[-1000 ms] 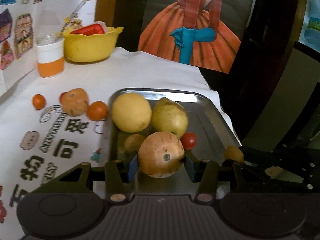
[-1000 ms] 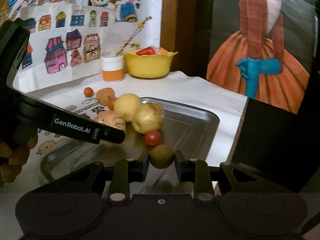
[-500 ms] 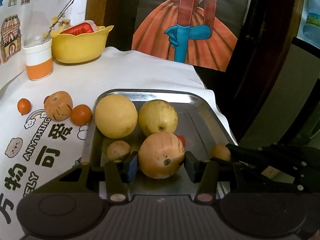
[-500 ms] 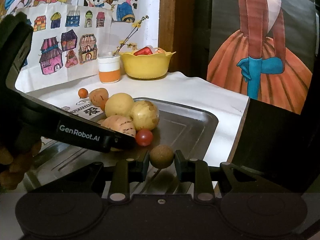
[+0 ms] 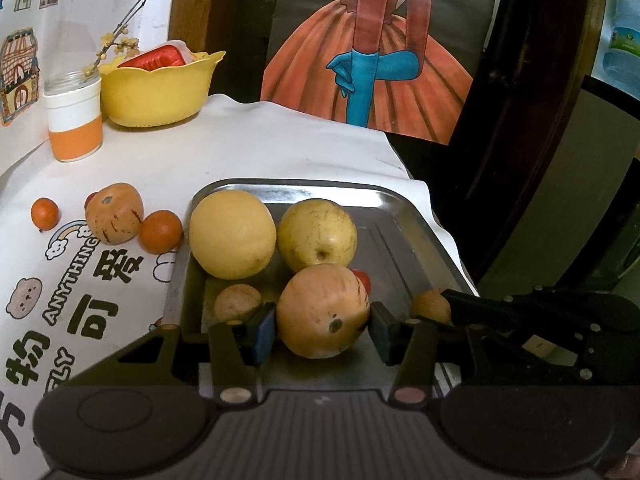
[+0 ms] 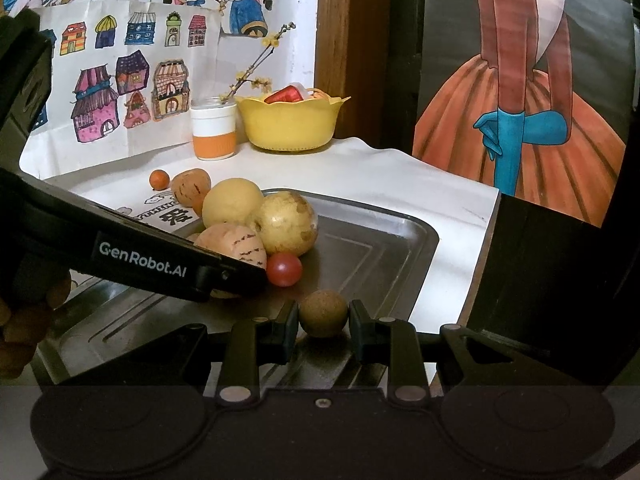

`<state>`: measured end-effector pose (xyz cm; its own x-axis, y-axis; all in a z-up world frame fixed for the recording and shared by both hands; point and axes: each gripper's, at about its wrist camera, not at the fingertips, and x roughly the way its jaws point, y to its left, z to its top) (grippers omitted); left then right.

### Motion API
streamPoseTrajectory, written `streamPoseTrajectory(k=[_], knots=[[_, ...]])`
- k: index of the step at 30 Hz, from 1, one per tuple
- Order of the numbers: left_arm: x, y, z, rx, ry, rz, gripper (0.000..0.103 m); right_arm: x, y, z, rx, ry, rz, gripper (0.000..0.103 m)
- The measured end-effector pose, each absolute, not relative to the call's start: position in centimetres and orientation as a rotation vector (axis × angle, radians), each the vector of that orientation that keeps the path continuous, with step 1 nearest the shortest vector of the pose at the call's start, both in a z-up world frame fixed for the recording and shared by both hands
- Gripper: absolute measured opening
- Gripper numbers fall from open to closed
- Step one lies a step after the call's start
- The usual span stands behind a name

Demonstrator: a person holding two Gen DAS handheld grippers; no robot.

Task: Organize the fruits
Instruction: 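Carry the speckled fruit with the left tool while the right tool carries the kiwi, releasing both in the tray, then withdraw both open tools from the tray and pull back above the table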

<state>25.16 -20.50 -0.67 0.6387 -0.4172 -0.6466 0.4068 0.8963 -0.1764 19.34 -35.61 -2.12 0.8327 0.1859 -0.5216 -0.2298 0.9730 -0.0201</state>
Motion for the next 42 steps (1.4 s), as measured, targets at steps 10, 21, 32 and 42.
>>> streamPoseTrajectory(k=[10,21,32,42], knots=[[25.2,-20.5,-0.9,-0.021,0.772,-0.465,0.056,19.3,-35.7,-2.3,-0.076,0.546,0.216,0.032],[24.2,-19.9,-0.3,-0.014,0.75,-0.454,0.071,17.7,-35.1,-1.6,-0.086,0.509,0.198,0.053],[21.8,-18.7,2.2,-0.044,0.684,-0.462,0.089,14.7,-35.0,-0.1,-0.088,0.472,0.134,0.092],[18.3,-16.2,4.9,-0.042,0.581,-0.423,0.102,10.6,-34.3,1.8,-0.047,0.419,0.127,0.102]])
